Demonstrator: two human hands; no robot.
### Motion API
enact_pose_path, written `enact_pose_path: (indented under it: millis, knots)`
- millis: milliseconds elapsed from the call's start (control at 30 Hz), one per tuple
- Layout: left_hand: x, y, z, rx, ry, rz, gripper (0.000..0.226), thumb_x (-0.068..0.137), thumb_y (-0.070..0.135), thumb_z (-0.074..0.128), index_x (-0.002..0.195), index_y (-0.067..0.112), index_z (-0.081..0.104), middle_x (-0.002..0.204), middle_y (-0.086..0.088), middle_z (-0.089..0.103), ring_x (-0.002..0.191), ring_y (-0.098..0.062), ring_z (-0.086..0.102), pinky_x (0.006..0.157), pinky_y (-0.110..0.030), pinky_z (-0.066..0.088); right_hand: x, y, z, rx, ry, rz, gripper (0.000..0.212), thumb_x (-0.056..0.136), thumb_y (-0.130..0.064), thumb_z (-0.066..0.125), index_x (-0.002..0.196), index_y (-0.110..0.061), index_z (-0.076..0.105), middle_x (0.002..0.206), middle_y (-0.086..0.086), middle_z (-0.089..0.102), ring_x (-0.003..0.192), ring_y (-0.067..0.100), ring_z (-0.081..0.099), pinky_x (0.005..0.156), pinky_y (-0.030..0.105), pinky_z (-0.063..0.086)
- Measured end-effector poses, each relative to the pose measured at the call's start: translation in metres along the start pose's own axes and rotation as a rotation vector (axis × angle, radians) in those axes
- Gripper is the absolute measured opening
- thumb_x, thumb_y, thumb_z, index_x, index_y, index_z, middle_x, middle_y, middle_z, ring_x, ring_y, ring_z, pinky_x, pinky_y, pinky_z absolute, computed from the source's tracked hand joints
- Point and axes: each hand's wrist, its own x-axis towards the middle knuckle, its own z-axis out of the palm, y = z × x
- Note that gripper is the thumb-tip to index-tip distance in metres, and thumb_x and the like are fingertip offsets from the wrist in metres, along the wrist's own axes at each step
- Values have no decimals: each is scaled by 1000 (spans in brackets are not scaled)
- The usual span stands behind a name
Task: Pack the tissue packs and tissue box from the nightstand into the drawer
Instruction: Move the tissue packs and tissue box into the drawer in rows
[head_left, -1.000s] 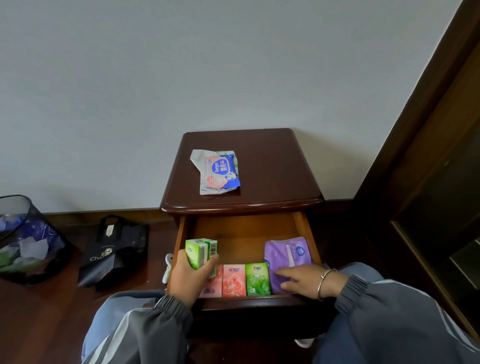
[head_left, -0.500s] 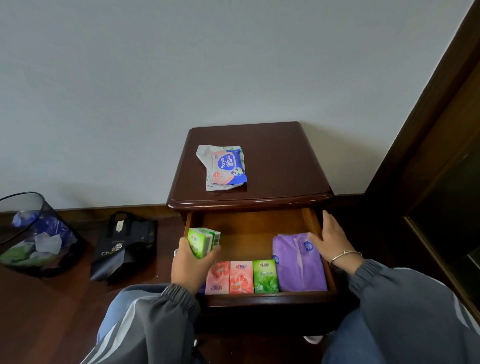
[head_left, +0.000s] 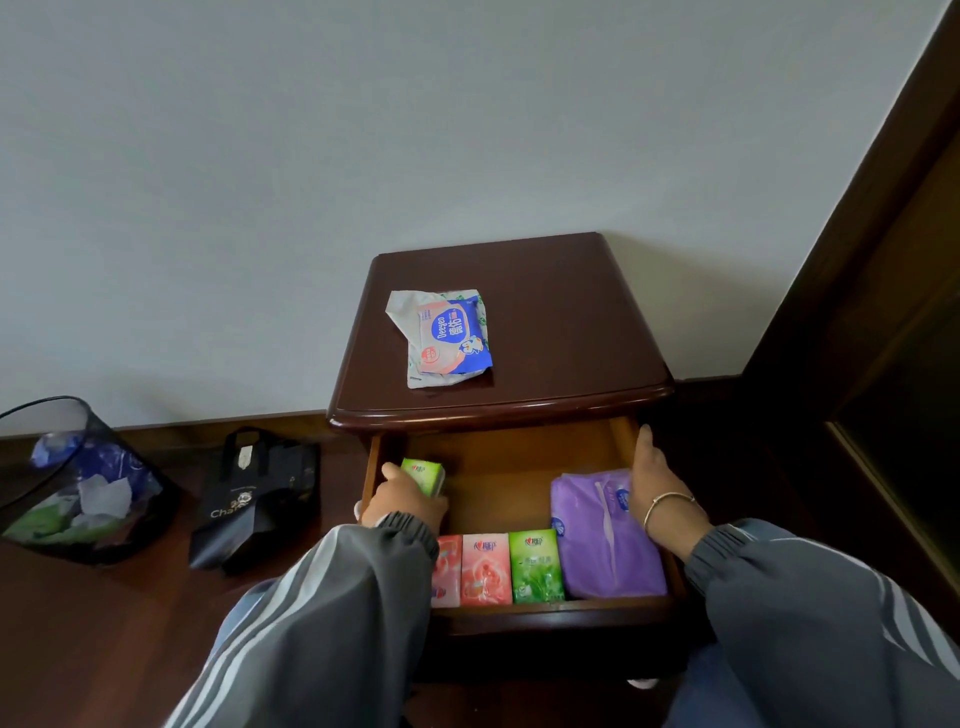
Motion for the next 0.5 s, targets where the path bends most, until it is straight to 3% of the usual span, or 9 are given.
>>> enact_pose_path:
  millis: [100,167,233,300,400,500]
  knots:
    - [1,0,9,39,-41,-38,92,73,62,68,137,11,24,121,-7,59,113,-27,60,104,-47,43,1,1,0,-59,13,6,87,89,-1,48,148,-13,-14,151,15,22,115,34,54,94,43,44]
    - [-3,2,7,72,-7,-9,94,72,67,65,137,11,27,130,-8,52,118,-28,56,98,-44,48,0,0,0,-86,17,13,84,91,-2,47,148,-11,-14,148,15,25,111,34,56,90,41,45]
    - [-5,2,3,173,85,115,85,77,65,61,137,11,32,133,-9,47,121,-28,53,93,-41,48,-1,-1,0,-117,32,21,84,91,-2,47,148,-10,-14,146,16,27,108,34,57,88,41,46]
    - [-2,1,-1,261,166,334,64,86,56,56,133,14,41,133,-7,47,124,-27,47,98,-39,45,-2,-2,0,-132,52,15,83,91,-2,47,148,-9,-13,144,16,29,105,33,59,84,39,46]
    - [6,0,-3,341,62,621,48,94,42,49,138,24,44,144,0,41,137,-24,33,111,-43,30,-2,-3,0,-115,43,21,85,90,0,48,148,-9,-13,145,17,29,105,34,59,85,39,46]
    - [18,-3,-4,446,-90,673,45,96,43,43,140,32,42,147,5,41,138,-22,32,115,-45,23,-2,-3,-1,-67,22,27,88,89,0,51,148,-12,-12,147,17,28,113,36,55,93,42,45]
